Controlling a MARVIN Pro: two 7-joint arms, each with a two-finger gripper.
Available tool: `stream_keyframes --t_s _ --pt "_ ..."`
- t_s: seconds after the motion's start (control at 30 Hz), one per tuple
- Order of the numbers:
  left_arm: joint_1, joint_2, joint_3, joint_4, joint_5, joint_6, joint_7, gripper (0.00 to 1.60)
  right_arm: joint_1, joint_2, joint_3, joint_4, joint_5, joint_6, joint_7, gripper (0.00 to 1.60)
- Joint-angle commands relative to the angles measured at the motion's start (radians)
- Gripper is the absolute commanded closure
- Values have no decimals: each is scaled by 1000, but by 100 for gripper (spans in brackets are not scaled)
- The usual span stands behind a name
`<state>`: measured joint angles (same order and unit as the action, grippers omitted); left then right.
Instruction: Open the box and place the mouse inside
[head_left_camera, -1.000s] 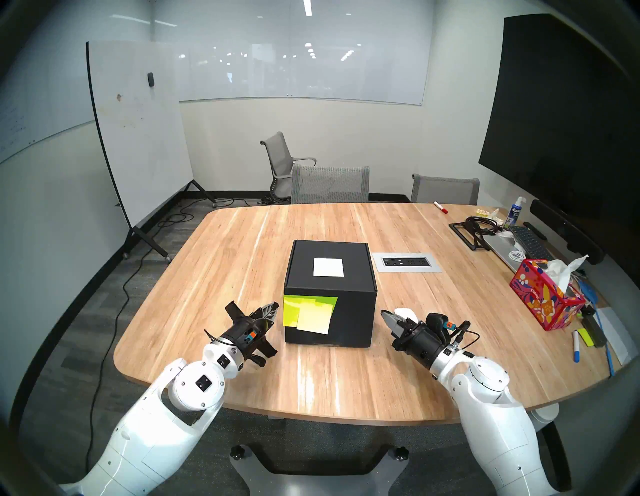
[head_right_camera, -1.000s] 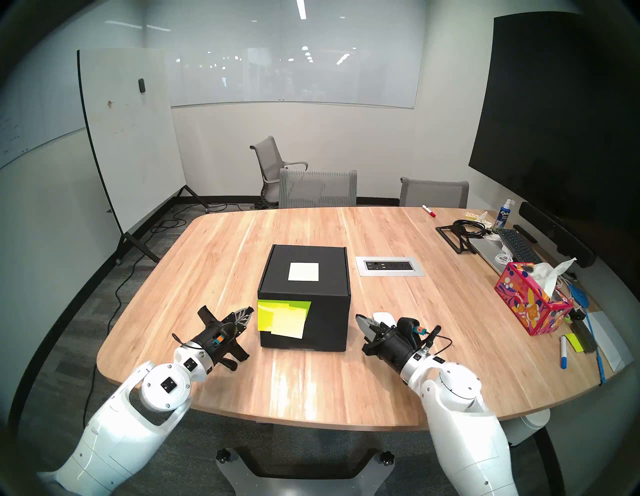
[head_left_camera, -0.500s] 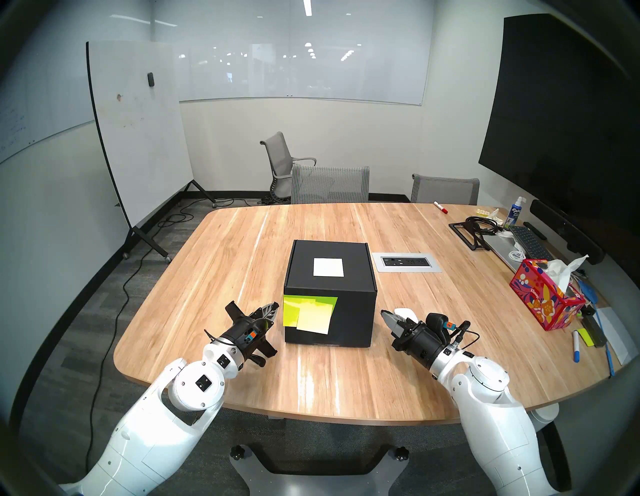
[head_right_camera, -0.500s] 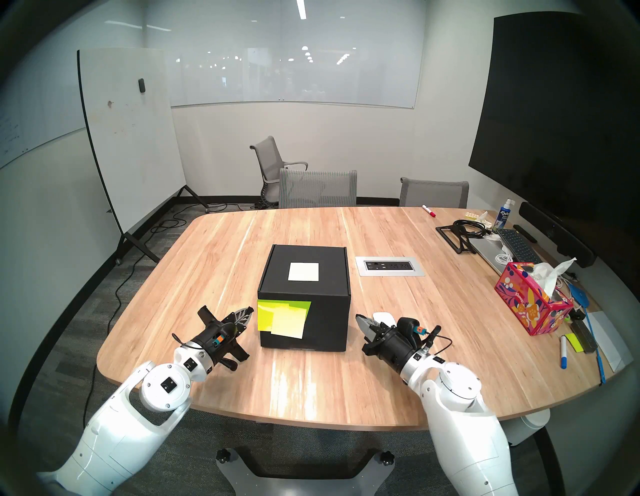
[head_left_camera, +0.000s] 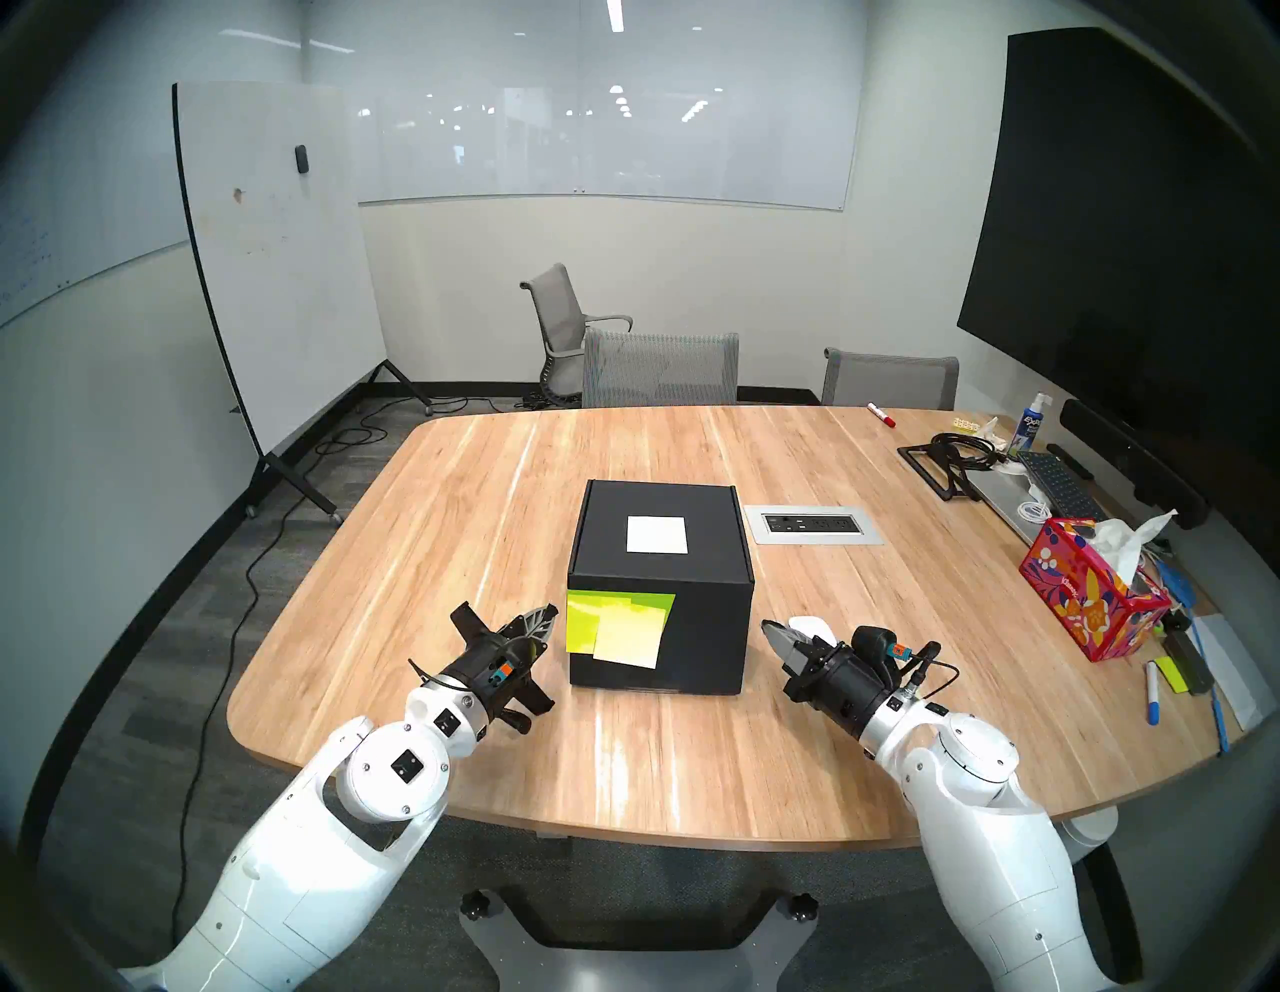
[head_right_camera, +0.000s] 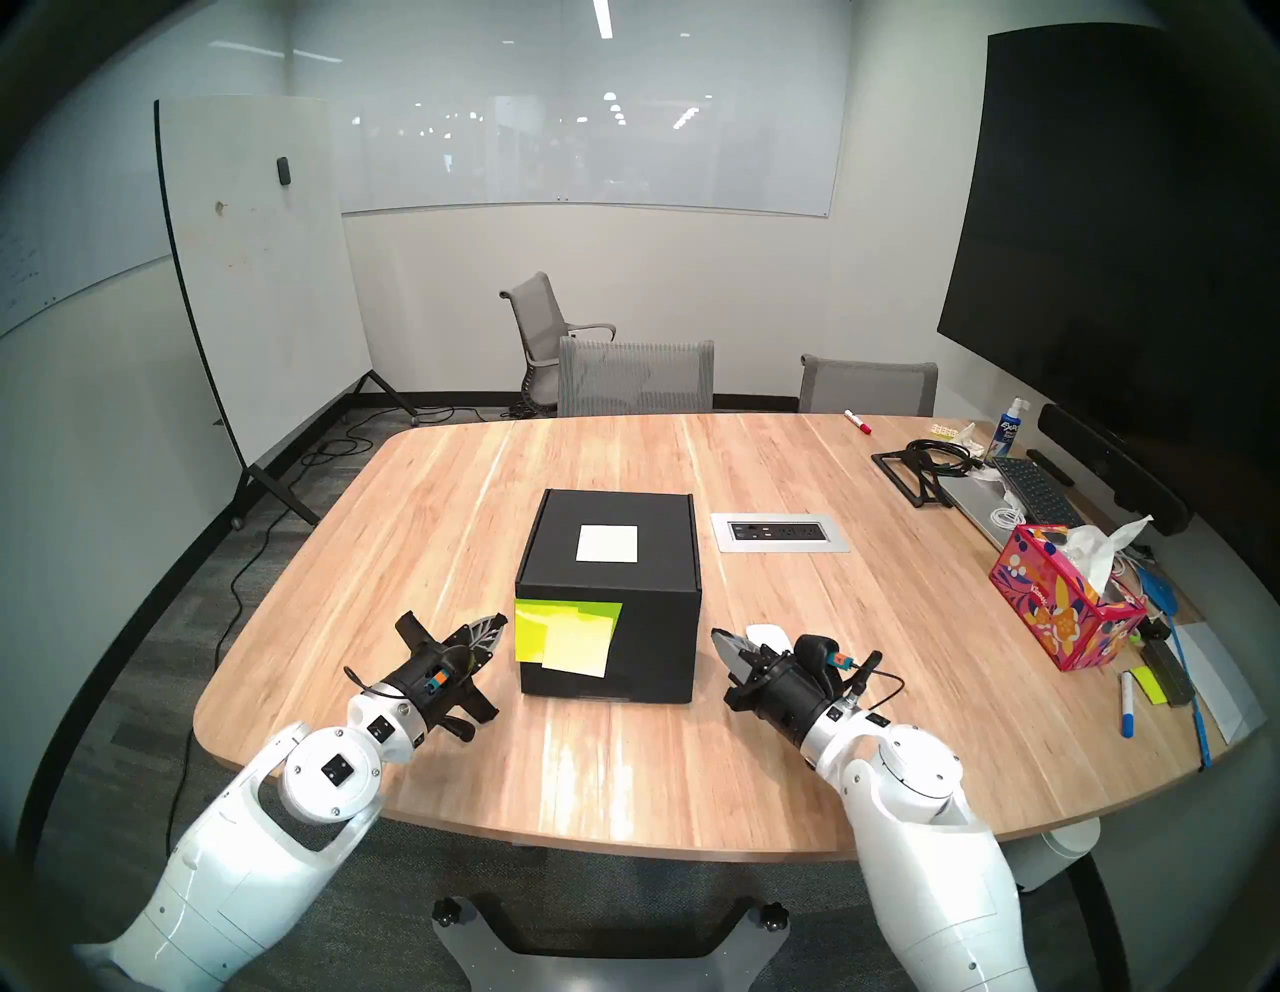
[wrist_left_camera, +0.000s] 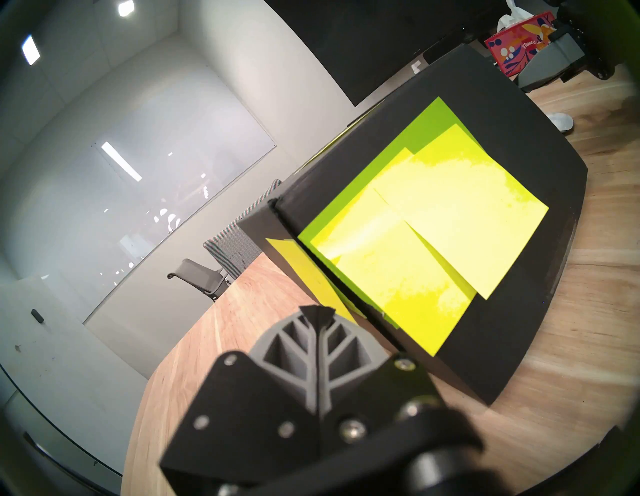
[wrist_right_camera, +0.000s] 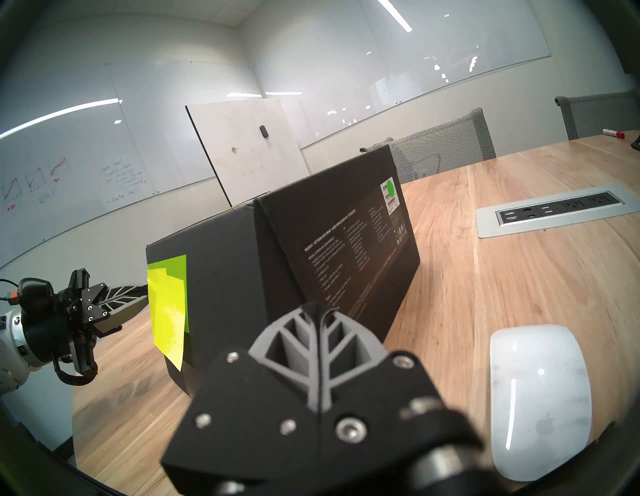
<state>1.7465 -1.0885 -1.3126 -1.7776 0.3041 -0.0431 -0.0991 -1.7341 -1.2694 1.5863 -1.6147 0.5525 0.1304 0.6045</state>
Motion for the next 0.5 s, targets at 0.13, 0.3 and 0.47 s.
stream_keyframes --t_s 0.13,0.3,0.47 --pt "-5 1 -1 -17 3 -5 2 160 11 2 -1 -15 -1 2 0 160" --pt "-5 1 -1 -17 3 -5 2 160 11 1 0 -15 -1 2 0 160" --pt "-5 1 -1 -17 3 -5 2 160 11 1 0 -15 -1 2 0 160"
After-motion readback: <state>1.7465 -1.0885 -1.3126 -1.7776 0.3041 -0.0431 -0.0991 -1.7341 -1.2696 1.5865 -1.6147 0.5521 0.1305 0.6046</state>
